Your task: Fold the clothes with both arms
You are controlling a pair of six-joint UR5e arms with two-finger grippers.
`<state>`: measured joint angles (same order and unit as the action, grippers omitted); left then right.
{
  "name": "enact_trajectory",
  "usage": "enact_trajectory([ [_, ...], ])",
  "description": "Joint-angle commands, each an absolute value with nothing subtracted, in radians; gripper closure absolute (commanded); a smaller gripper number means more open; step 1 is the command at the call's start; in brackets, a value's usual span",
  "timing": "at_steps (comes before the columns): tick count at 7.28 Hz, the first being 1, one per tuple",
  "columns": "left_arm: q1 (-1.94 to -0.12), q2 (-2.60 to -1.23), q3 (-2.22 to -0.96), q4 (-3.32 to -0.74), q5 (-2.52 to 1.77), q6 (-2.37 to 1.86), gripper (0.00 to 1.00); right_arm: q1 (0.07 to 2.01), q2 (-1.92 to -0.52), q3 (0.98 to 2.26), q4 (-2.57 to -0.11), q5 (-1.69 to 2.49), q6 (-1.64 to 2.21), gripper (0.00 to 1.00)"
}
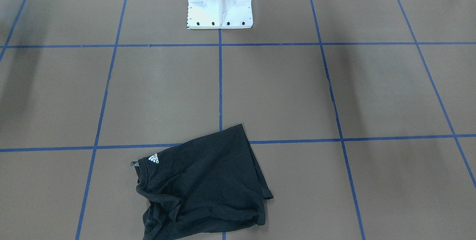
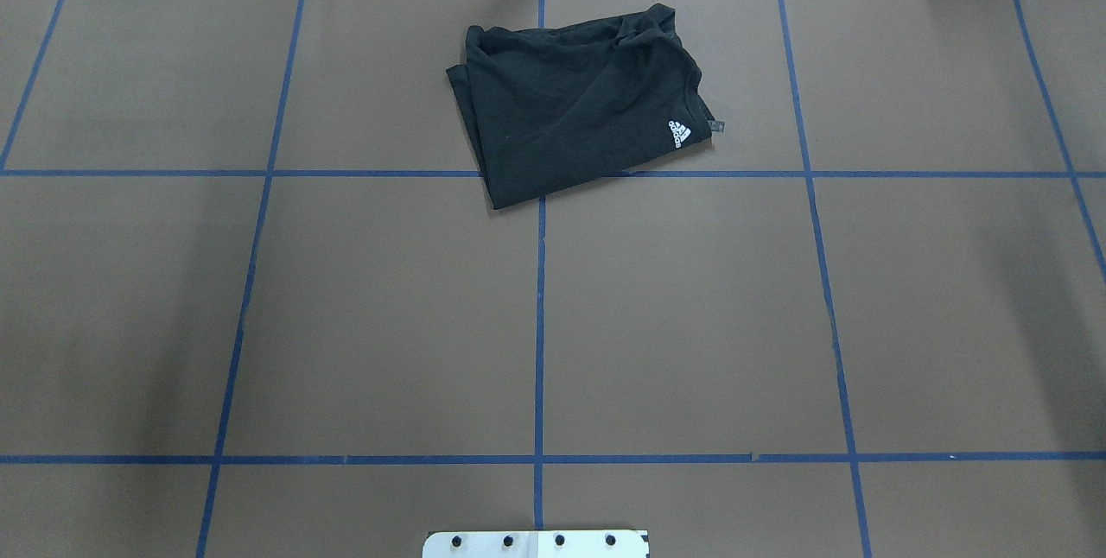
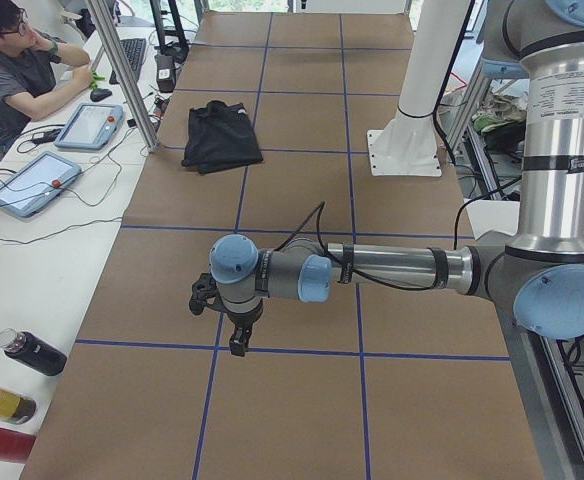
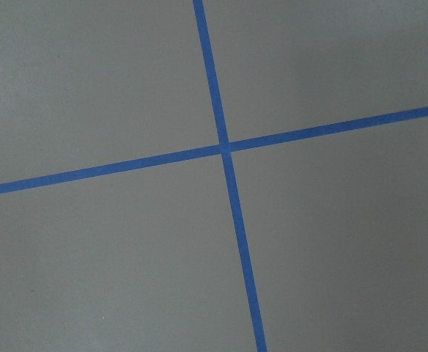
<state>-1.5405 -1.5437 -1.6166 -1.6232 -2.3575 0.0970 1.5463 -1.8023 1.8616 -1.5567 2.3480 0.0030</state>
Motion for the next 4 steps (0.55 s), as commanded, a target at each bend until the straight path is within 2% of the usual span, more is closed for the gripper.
enact_trajectory([
  [1,-1.54,-1.545,-1.612,-1.624,-2.358,0.098,0.0,1.546,-1.804,1.859,-1.557,2.347,0.003,0.0],
  [4,-1.54,-1.545,-1.615,-1.652,-2.358,0.1,0.0,1.548,-1.815,1.858,-1.549,2.347,0.003,0.0],
])
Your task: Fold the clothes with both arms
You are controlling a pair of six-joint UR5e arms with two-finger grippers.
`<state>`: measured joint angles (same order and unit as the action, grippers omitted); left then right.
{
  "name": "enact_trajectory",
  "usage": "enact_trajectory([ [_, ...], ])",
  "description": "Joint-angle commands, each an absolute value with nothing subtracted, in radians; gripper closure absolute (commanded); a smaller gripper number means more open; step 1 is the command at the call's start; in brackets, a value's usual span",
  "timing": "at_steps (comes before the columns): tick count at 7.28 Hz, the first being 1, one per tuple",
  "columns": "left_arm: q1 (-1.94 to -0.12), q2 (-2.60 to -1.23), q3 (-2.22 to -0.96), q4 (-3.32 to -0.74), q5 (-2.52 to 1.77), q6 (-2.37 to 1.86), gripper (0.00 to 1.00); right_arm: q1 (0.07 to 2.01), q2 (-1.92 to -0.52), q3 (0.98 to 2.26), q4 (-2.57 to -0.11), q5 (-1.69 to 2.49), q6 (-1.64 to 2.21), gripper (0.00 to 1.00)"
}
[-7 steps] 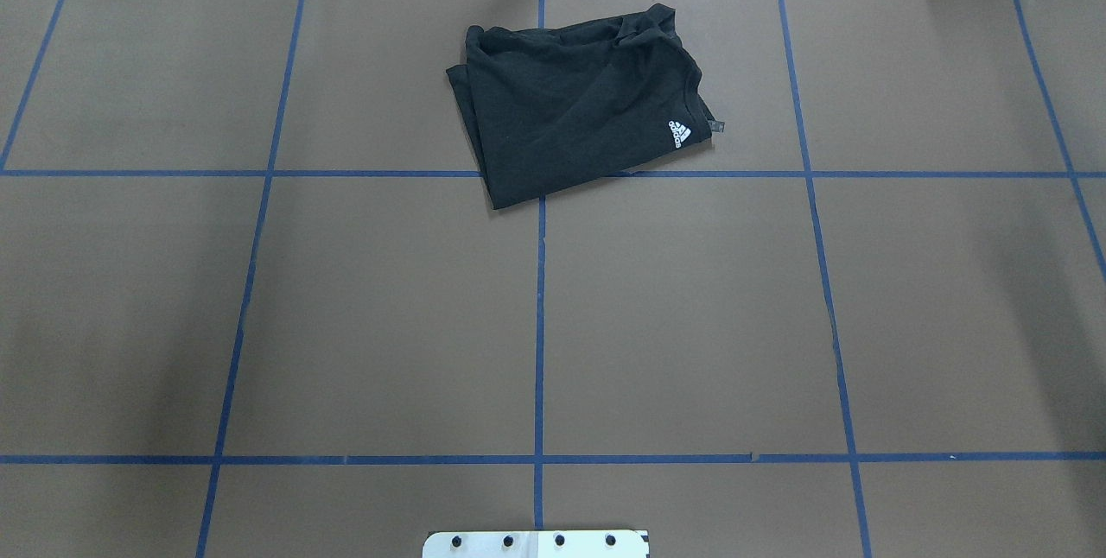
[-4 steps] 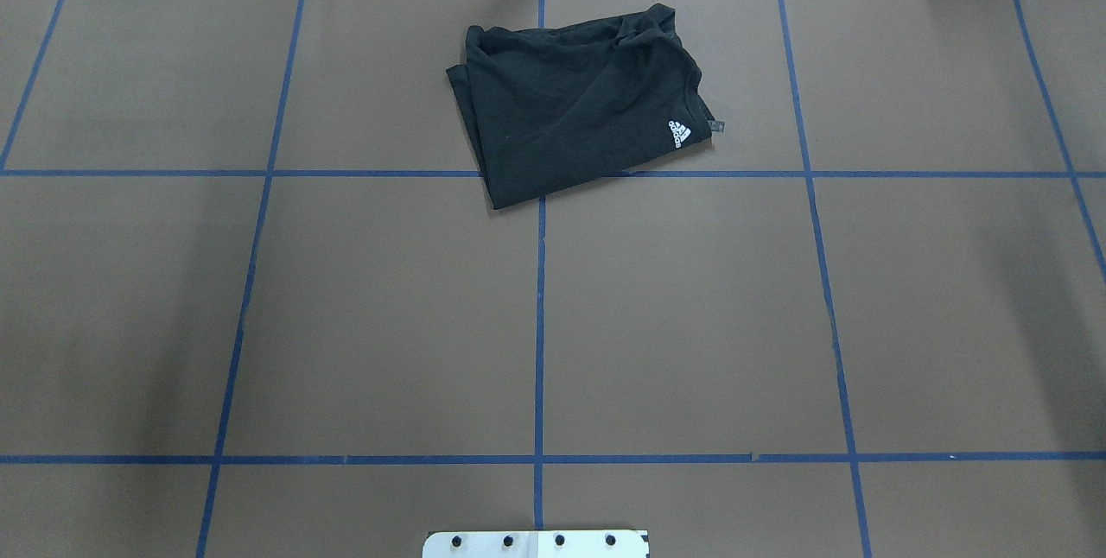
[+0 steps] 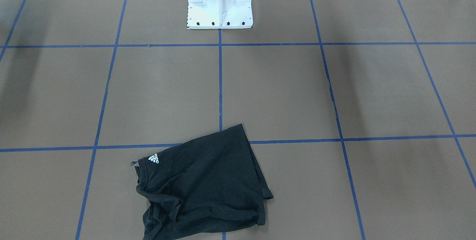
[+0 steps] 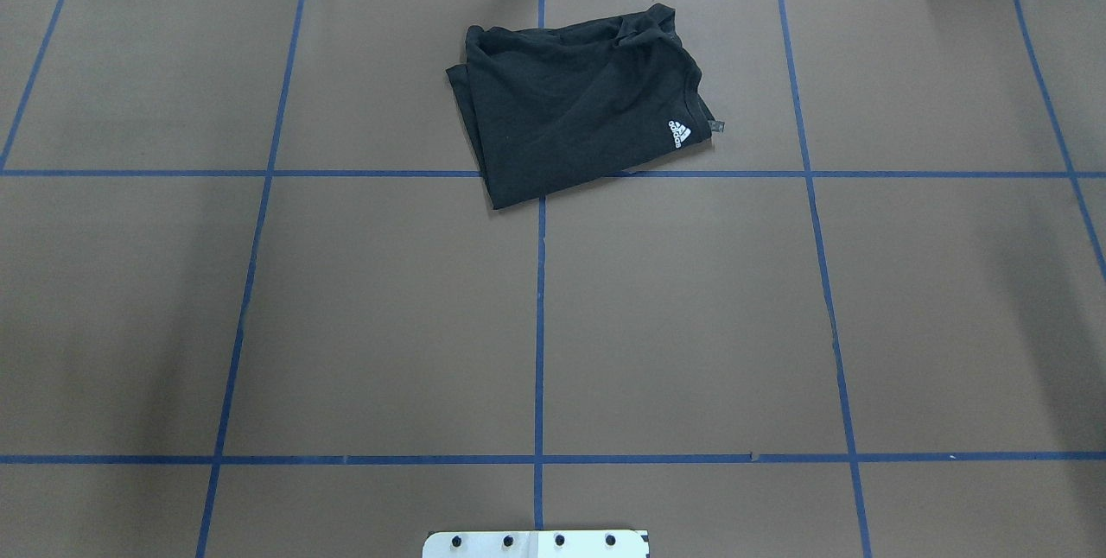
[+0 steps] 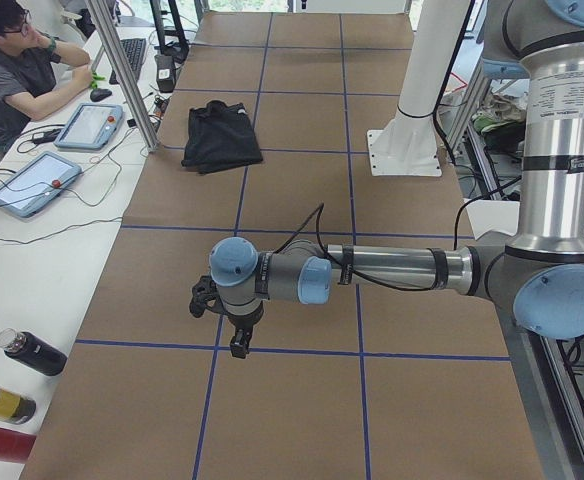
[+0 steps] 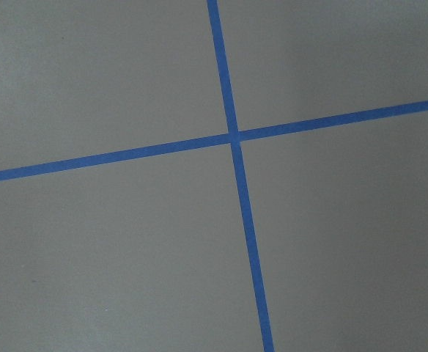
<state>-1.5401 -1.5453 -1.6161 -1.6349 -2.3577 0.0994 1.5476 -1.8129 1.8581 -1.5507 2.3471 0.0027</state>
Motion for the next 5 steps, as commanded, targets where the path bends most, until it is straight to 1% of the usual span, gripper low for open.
enact_trajectory([
  [1,-1.54,-1.546,-1.617,-1.652,-2.358,0.1,0.0,1.548,-1.815,1.859,-1.549,2.345,0.003,0.0],
  [5,-1.54,-1.546,-1.618,-1.66,-2.358,0.1,0.0,1.548,-1.818,1.856,-1.549,2.345,0.003,0.0],
])
